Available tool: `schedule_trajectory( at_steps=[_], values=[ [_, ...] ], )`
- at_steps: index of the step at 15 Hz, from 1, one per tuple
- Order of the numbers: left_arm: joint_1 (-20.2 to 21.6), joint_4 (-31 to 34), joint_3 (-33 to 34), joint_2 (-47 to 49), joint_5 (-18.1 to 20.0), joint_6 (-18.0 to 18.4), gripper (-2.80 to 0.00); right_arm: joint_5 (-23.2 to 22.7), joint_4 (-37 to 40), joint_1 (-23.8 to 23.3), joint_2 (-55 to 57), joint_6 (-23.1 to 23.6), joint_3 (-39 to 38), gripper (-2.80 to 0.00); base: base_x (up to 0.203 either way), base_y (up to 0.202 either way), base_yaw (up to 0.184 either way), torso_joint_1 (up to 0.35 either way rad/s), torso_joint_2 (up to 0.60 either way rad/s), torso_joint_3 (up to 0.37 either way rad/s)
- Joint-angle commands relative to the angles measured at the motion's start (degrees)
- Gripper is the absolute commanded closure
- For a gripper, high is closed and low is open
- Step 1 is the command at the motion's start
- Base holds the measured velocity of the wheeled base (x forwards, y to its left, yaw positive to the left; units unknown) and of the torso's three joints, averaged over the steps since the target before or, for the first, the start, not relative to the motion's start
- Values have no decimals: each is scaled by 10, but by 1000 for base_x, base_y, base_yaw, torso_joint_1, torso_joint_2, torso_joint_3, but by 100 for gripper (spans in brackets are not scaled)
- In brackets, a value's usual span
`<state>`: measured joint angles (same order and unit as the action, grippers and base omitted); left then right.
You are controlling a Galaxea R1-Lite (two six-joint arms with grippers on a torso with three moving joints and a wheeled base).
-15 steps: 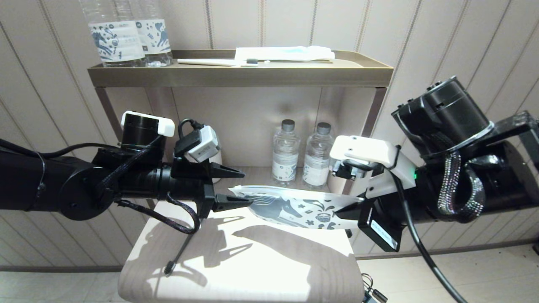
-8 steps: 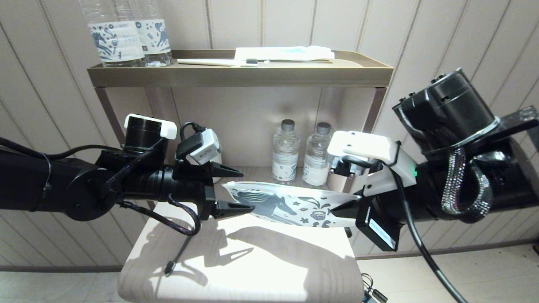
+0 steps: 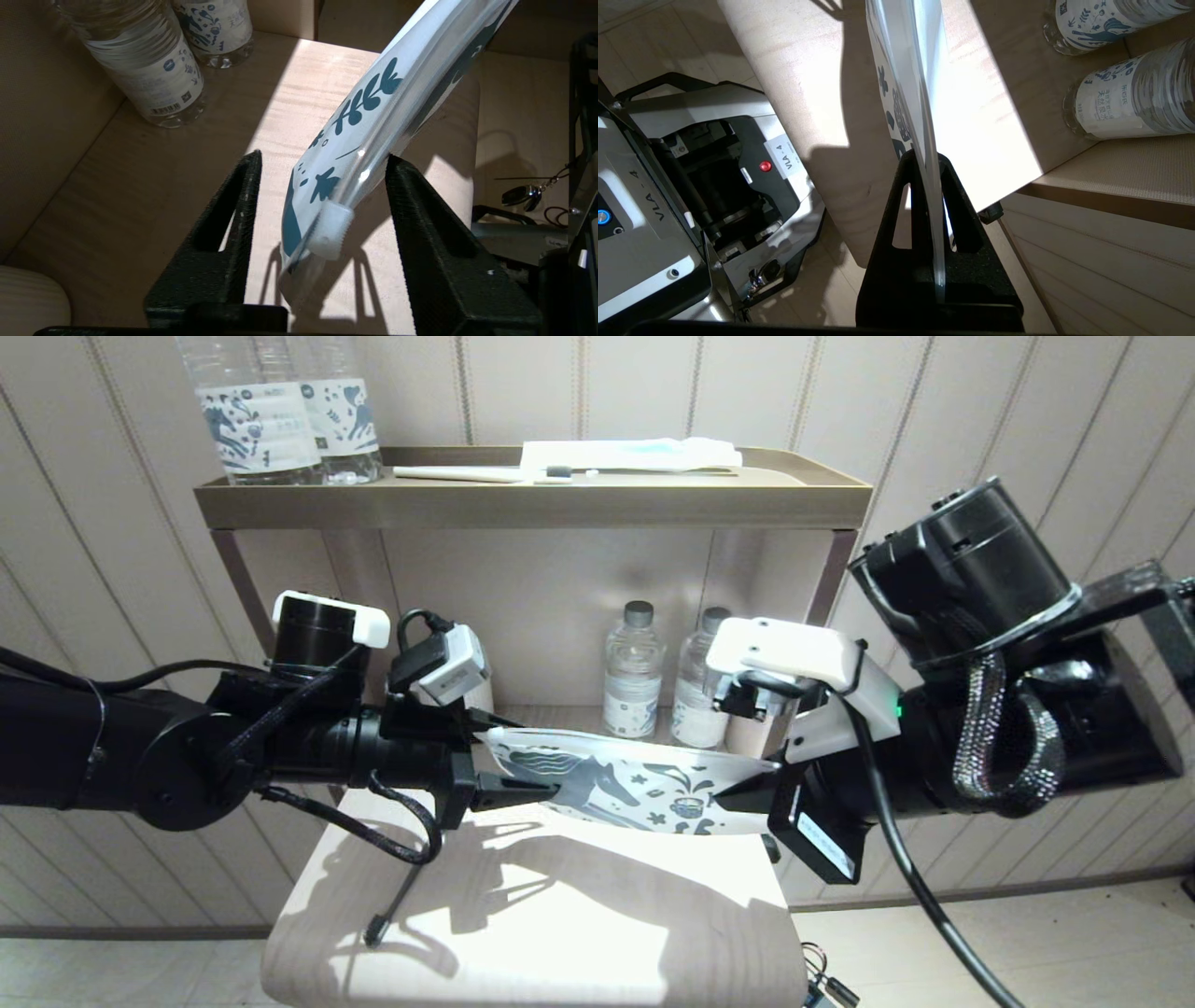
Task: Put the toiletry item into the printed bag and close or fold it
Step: Hand it to the other hand
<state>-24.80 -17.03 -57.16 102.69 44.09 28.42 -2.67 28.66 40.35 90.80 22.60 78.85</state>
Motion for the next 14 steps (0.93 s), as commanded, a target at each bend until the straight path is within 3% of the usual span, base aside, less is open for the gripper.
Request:
schedule_trajectory(
  at_steps=[1,14],
  values=[
    [0,-3,-1,-3,3,1,0,-1,2,1,7,1,6,0,0,0,0,0,0,0],
    [0,-3,4,-4,4,1,0,-9,2,10,41,1,34,0,0,0,0,0,0,0]
  ],
)
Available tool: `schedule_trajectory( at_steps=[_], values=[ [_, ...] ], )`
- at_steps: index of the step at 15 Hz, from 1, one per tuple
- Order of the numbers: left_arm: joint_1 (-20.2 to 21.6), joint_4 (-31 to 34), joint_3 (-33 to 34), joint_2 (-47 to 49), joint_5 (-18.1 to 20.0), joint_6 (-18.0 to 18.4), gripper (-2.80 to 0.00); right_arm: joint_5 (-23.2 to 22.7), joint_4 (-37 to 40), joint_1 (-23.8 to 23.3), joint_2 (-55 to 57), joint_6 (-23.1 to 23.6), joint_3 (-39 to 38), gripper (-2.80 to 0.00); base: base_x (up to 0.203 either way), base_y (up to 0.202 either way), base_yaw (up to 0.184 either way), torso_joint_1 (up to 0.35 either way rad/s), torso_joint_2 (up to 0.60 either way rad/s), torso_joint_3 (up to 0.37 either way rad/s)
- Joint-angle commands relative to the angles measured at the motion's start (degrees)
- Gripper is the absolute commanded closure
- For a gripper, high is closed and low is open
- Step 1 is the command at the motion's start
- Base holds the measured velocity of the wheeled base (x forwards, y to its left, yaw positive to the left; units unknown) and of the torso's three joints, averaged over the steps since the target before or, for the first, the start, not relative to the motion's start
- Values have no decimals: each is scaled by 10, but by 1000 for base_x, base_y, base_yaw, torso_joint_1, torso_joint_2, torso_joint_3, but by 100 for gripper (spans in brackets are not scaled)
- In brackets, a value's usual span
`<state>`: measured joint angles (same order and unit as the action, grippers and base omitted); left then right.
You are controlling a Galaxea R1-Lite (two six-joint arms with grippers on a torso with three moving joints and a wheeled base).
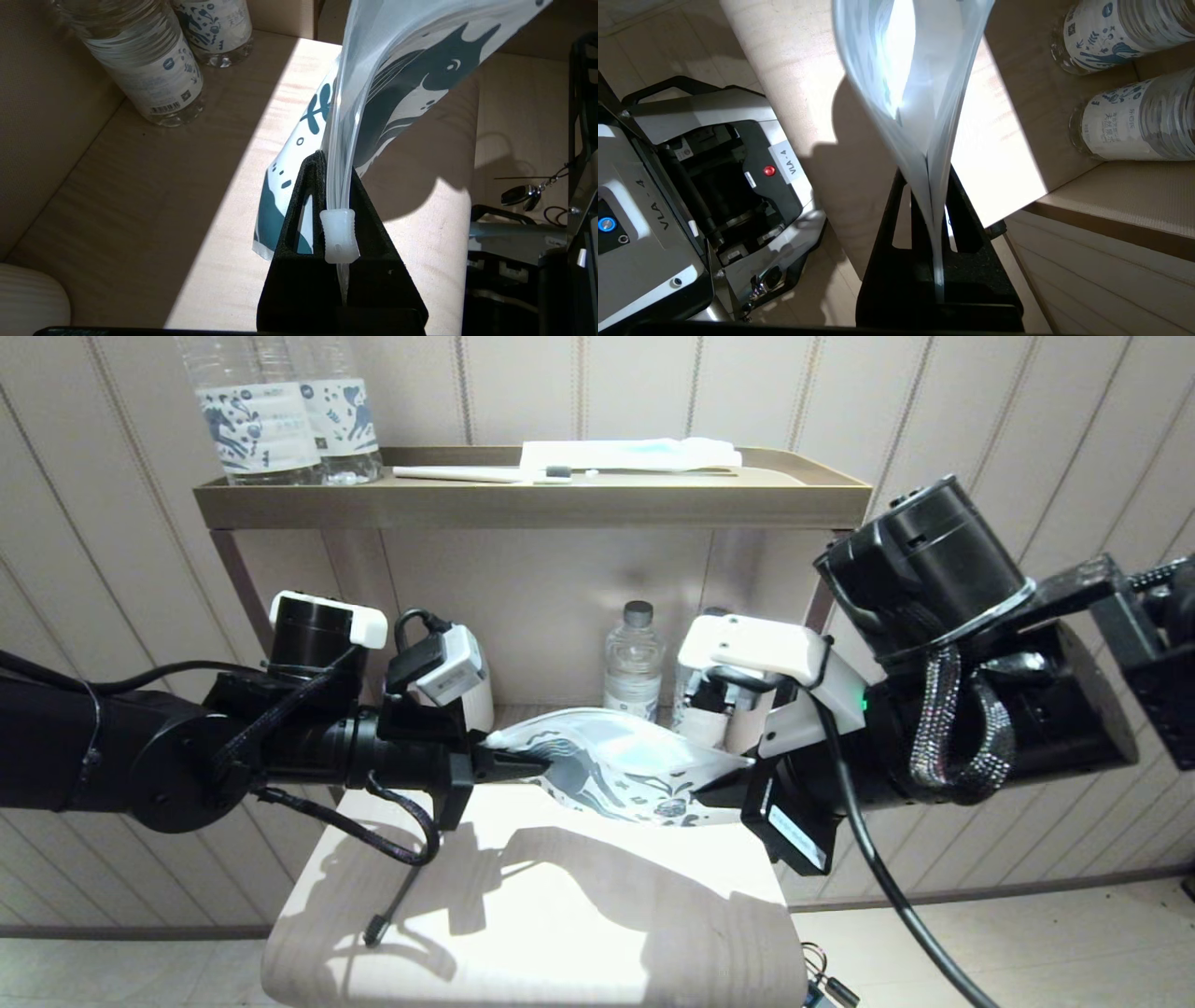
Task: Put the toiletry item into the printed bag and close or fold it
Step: Hand it to the other hand
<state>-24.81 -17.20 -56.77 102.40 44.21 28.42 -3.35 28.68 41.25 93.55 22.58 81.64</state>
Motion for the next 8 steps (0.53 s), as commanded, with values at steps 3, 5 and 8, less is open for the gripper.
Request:
schedule_trajectory(
  at_steps=[3,5,8],
  values=[
    [0,-1,0,-1,3,1,0,-14,1,5,52,1,32,0,0,0,0,0,0,0],
    [0,-1,-1,-1,3,1,0,-15,1,7,87,-3,67,0,0,0,0,0,0,0],
    [0,-1,-1,-3,3,1,0,-18,1,7,126,-6,111,0,0,0,0,0,0,0]
  ],
)
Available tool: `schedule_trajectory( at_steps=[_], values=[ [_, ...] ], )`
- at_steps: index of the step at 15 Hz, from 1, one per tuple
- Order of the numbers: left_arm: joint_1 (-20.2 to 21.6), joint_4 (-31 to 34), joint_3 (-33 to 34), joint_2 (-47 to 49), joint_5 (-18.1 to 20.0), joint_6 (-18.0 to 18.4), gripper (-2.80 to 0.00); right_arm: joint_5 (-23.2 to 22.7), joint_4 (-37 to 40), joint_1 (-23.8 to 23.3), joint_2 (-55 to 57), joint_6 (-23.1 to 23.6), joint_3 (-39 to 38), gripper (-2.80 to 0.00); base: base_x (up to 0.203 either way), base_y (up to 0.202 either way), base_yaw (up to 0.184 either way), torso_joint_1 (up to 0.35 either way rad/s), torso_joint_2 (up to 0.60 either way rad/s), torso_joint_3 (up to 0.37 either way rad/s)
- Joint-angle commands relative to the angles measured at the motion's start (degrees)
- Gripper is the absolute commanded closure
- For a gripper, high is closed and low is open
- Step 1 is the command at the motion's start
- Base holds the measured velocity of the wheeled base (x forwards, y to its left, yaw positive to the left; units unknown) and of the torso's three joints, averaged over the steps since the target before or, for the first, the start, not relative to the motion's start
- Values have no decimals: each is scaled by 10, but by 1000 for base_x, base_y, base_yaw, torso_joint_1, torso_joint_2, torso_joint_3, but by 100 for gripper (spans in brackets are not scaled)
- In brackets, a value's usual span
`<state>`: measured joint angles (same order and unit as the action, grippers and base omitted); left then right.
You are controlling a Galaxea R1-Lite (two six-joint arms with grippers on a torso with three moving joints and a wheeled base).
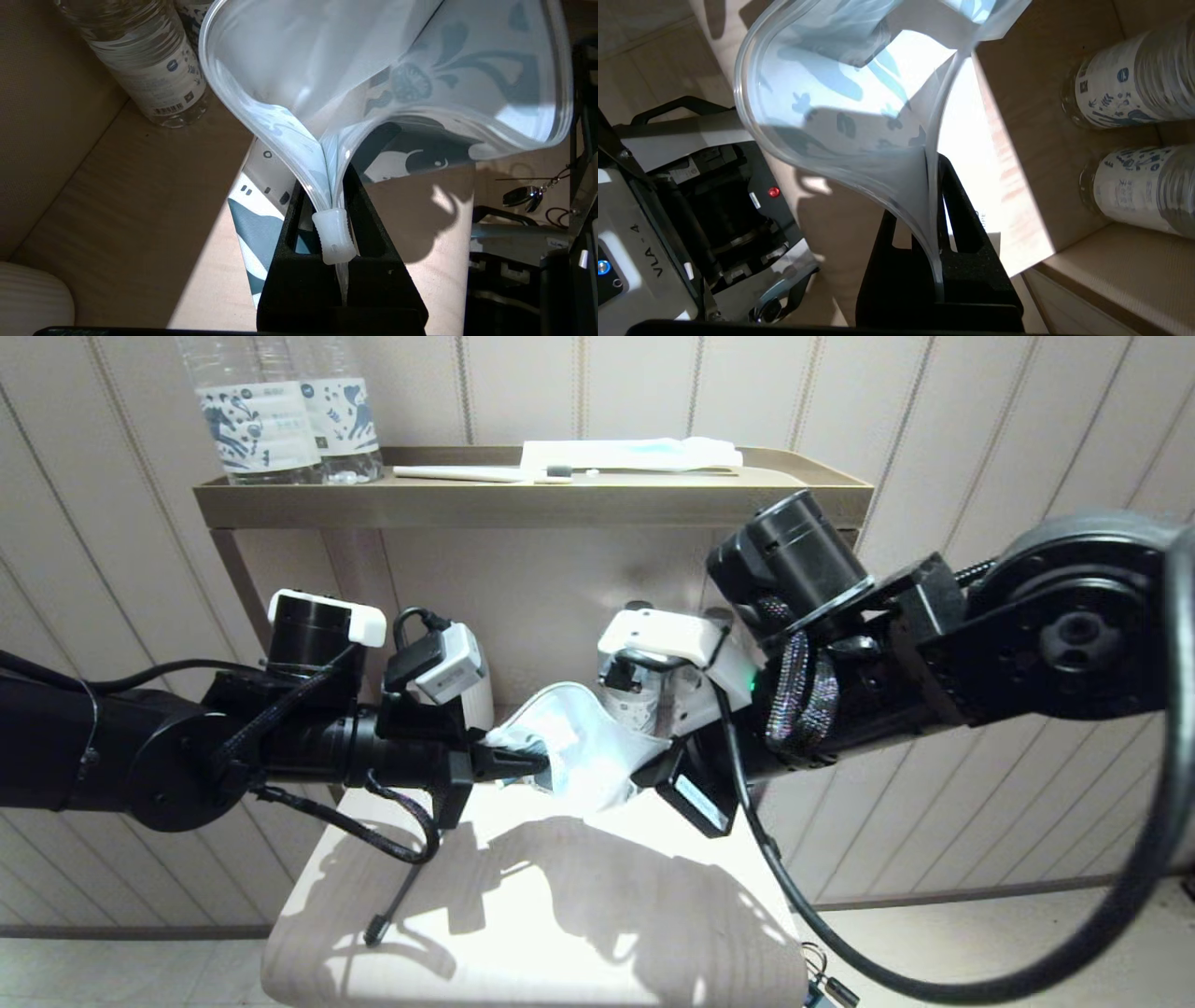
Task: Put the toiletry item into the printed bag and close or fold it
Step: Hand it to the other hand
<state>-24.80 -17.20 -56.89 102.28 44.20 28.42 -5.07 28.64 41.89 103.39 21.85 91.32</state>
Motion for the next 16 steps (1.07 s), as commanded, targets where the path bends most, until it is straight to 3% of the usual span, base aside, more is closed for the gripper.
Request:
schedule_trajectory(
  at_steps=[1,4,10,12,13,16],
  values=[
    [0,-1,0,-5,3,1,0,-1,3,0,27,1,11,0,0,0,0,0,0,0],
    [0,-1,-2,-9,3,-3,0,0,7,0,4,-12,1,0,0,0,0,0,0,0],
    [1,2,-9,-21,4,-15,0,2,6,1,-51,-116,-41,0,0,0,0,0,0,0],
    [0,0,-9,-27,4,-28,0,2,3,1,-58,-130,-55,0,0,0,0,0,0,0],
    [0,-1,-9,-27,4,-29,0,2,1,1,-61,-131,-60,-268,0,0,0,0,0,0],
    [0,2,-9,-32,4,-30,0,11,-38,8,-62,-129,-85,-280,0,0,0,0,0,0]
  ],
)
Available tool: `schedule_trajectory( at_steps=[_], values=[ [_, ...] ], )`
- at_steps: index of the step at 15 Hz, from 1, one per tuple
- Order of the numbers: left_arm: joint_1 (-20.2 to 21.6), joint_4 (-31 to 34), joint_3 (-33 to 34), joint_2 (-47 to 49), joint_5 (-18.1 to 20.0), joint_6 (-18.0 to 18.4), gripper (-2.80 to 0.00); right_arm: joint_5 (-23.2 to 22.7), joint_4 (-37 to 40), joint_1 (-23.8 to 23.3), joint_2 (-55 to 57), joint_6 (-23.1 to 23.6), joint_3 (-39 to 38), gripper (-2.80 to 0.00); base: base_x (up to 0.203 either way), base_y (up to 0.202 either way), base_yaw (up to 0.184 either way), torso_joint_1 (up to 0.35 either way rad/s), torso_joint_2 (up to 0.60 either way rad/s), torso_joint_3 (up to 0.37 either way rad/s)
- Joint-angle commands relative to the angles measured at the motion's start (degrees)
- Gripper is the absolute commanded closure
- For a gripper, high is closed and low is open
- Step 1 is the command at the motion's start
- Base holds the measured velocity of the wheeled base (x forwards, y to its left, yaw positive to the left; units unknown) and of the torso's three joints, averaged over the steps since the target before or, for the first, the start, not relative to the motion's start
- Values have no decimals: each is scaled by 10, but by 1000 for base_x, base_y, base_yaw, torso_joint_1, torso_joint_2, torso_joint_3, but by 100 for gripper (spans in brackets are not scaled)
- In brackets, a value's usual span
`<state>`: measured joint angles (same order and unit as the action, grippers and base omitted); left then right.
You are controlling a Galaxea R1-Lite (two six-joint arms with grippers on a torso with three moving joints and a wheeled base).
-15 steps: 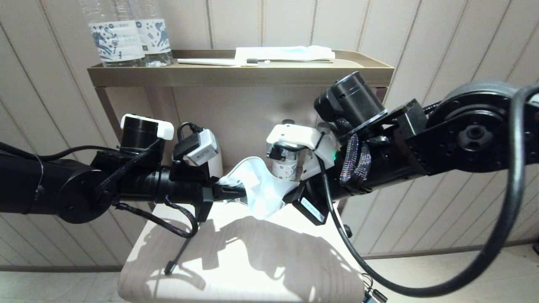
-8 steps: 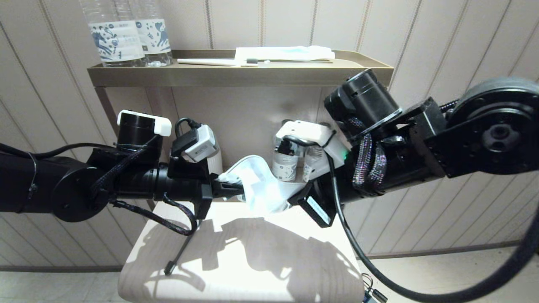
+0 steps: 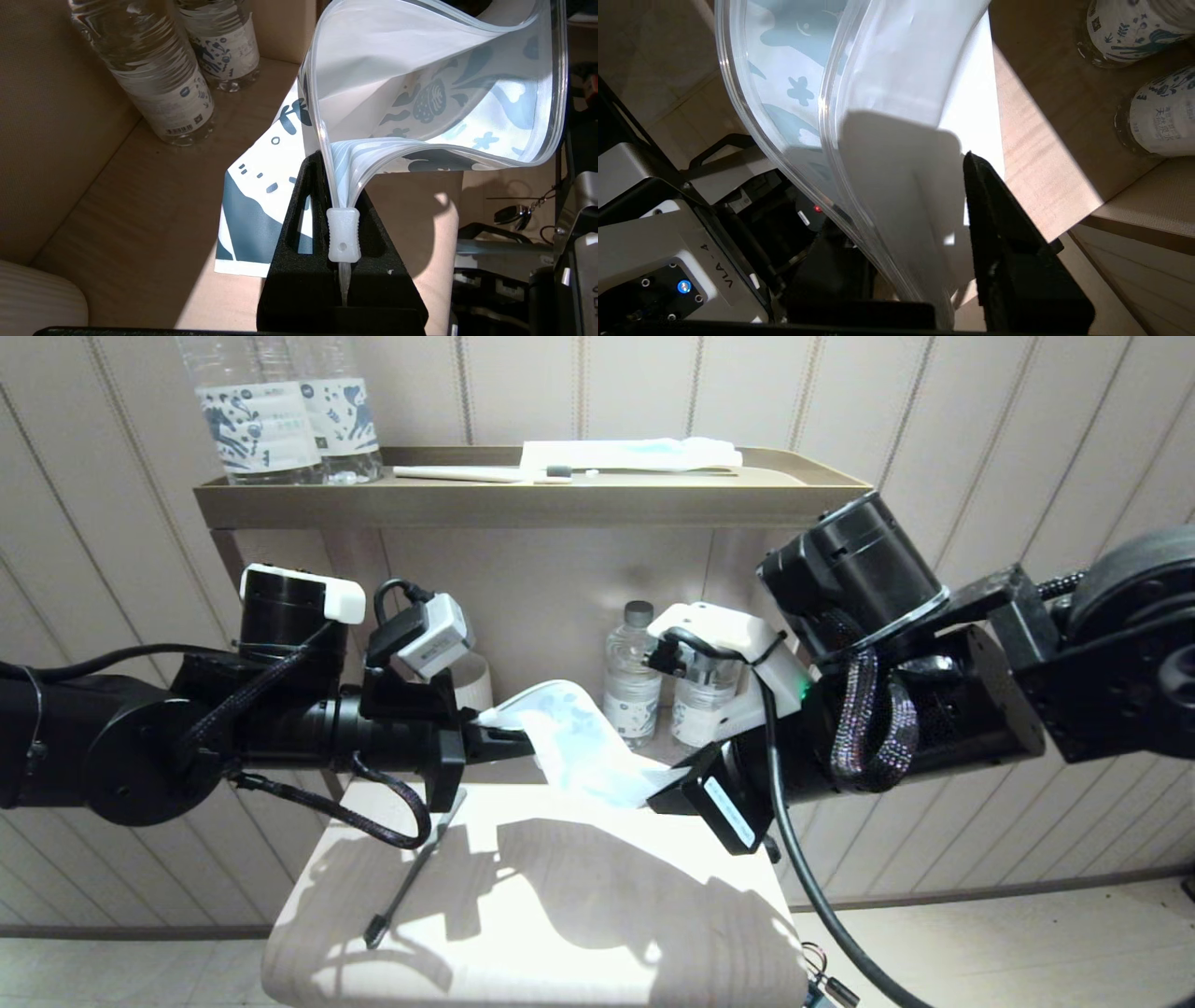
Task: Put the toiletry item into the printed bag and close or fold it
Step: Hand it to the other hand, then pick up a toothbrush
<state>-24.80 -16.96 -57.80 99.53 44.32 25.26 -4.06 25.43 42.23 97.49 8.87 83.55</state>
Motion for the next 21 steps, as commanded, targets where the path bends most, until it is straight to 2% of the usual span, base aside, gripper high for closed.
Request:
schedule_trajectory(
  at_steps=[1,5,8,10,13,18,21],
  values=[
    [0,0,1,-6,2,1,0,3,-7,5,-2,0,-7,-280,0,0,0,0,0,0],
    [0,0,1,-6,2,1,0,4,-5,0,-13,-4,-10,-280,0,0,0,0,0,0],
    [0,4,-1,-2,1,-1,0,5,-5,-1,-77,-33,-36,-280,0,0,0,0,0,0],
    [-1,10,-5,-10,-12,-4,0,5,-5,-1,-123,-73,-69,-280,0,0,0,0,0,0],
    [-2,86,-4,-74,-32,-4,0,5,-5,-1,-179,-92,-115,-280,0,0,0,0,0,0],
    [80,122,42,-136,-54,-8,0,5,-4,-1,-271,-93,-185,-280,0,0,0,0,0,0],
    [144,122,65,-180,-56,-34,0,7,-4,-1,-262,-105,-181,-280,0,0,0,0,0,0]
  ],
)
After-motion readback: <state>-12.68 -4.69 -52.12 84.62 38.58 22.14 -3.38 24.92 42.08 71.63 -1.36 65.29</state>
